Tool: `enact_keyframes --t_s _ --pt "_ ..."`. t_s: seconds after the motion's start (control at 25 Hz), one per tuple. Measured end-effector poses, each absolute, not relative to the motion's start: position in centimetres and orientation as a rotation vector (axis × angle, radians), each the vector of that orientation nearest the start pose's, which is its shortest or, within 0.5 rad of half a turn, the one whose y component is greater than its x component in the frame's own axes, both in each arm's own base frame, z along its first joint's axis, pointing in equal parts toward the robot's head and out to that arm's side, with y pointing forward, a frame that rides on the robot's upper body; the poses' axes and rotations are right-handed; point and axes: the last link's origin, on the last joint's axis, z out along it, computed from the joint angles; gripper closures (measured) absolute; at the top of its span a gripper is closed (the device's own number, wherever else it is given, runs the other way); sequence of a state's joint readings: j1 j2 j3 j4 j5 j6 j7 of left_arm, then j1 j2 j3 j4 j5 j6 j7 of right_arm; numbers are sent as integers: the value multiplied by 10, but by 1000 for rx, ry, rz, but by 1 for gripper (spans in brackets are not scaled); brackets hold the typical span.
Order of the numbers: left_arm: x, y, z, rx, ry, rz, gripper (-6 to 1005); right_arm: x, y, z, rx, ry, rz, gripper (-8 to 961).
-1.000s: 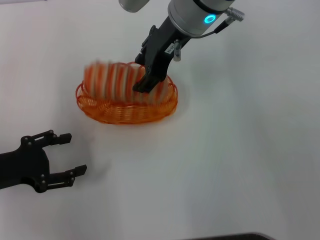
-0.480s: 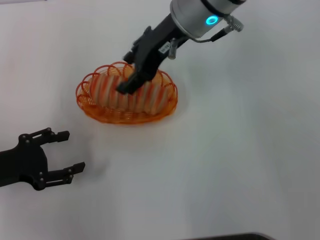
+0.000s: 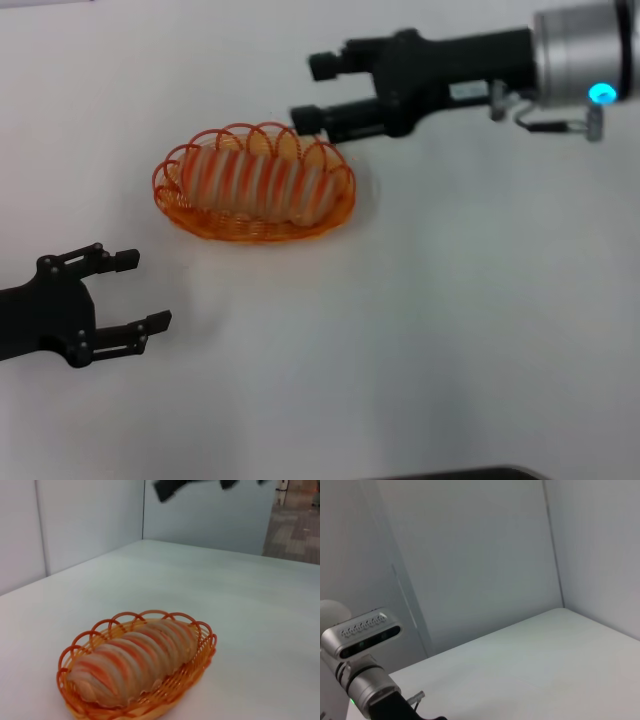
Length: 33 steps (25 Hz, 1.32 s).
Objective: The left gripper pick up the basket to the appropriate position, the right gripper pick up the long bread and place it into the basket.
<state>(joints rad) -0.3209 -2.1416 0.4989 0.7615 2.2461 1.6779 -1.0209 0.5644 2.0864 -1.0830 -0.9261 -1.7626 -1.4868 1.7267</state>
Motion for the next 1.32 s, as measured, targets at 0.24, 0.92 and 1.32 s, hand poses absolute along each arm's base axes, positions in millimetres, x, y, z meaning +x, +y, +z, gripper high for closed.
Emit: enact_keyframes --t_s 0.24,0.92,1.32 --pt "-327 251 -4 -2747 -461 -510 171 222 315 -12 -2846 588 765 119" --pt "-326 254 -7 -2741 -593 -544 171 303 259 -13 -2847 675 589 126" --pt "-325 255 -6 -2736 -593 -554 170 306 259 -17 -2859 688 551 126"
